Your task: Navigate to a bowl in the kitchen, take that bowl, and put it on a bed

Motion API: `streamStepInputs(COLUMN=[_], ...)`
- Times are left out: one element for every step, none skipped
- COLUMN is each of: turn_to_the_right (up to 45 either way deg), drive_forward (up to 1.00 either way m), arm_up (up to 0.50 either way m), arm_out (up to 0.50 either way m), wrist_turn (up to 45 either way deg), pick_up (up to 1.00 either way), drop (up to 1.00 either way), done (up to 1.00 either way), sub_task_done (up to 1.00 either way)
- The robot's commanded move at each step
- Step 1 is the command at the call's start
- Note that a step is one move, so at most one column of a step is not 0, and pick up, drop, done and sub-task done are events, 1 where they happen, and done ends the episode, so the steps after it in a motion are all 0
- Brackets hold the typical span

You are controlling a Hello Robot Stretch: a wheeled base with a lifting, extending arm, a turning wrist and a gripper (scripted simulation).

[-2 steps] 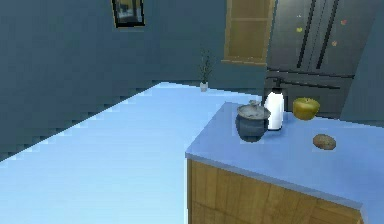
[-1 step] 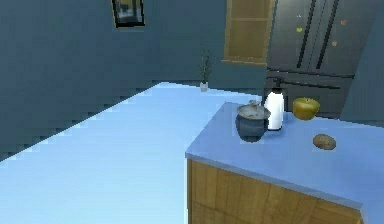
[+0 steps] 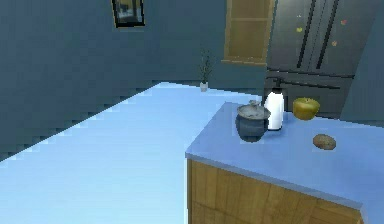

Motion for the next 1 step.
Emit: streamStepInputs(turn_to_the_right=[0.0], drive_forward=[0.00], arm_up=[0.00], arm_out=[0.00], wrist_turn=[45.0], pick_up=[0.00], drop=[0.00], done=[0.00], sub_task_done=[0.00])
